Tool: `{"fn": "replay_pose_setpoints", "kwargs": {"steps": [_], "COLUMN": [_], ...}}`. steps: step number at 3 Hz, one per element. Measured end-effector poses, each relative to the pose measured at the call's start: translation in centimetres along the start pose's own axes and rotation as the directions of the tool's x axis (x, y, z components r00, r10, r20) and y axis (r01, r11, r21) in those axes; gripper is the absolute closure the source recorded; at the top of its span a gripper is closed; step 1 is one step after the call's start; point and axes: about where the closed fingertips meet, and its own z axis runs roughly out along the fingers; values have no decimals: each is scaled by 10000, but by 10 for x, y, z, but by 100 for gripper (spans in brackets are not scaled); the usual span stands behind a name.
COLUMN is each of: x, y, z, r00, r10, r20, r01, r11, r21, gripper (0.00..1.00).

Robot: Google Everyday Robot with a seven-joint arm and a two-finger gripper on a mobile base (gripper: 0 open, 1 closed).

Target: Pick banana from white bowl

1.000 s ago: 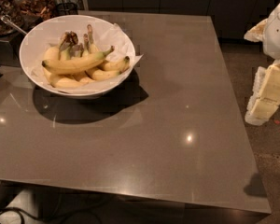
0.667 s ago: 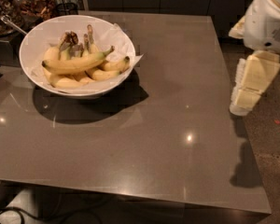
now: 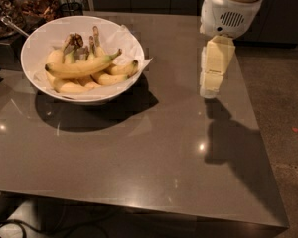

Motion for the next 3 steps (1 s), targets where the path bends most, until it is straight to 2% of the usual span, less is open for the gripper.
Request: {"fn": "replay_pose_setpoints", "kwargs": {"steps": [2, 3], "x": [-28, -61], "y": [-17, -35], "z": [1, 2], "r00": [9979, 9933], "r10": [-462, -1057], "r20": [461, 472], "r01": [440, 1033], "r11": [9979, 9934], "r21": [484, 495], "gripper": [0, 0]}}
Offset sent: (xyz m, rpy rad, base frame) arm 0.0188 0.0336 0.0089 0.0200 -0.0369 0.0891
